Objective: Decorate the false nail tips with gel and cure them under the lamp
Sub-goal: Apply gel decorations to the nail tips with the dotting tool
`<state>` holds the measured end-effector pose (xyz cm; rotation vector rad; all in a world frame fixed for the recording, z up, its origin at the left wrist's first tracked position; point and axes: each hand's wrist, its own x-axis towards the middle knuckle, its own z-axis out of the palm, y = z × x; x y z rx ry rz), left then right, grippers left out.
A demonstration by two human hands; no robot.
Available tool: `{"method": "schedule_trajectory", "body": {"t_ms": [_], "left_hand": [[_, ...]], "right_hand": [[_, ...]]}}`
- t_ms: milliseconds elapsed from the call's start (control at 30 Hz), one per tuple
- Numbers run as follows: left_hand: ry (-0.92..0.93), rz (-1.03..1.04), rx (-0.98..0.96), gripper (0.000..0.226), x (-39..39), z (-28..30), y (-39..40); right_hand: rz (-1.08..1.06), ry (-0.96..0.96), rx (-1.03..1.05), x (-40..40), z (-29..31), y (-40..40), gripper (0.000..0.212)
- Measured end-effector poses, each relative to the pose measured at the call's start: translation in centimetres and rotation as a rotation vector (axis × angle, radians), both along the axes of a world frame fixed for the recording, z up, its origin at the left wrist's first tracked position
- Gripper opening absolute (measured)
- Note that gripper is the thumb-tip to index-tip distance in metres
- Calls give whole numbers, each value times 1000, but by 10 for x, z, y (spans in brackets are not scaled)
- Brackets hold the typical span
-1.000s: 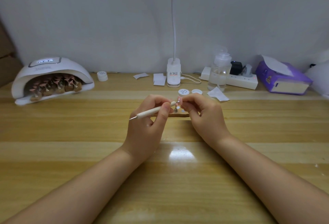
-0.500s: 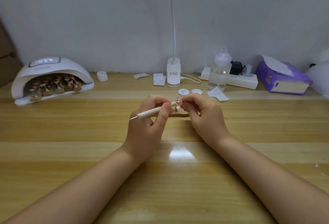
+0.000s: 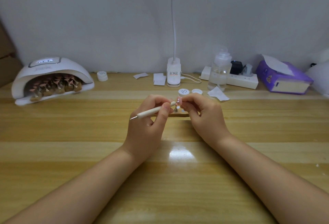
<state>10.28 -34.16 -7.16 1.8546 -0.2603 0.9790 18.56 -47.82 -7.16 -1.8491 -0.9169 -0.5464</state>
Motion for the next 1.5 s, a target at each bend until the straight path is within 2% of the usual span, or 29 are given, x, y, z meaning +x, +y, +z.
{"method": "schedule_trajectory", "body": {"t_ms": [733,1033,1500], "left_hand": [[26,25,-15,15,-2,2,-2],[-85,16,28,8,-5,4,-1],[-121,0,-17,8,-5,11,-3]], "right_hand": [[8,-3,1,-2,1,-1,12],[11,29,20,-2,1,0,13],[25,83,87,2,-4,1,10]]}}
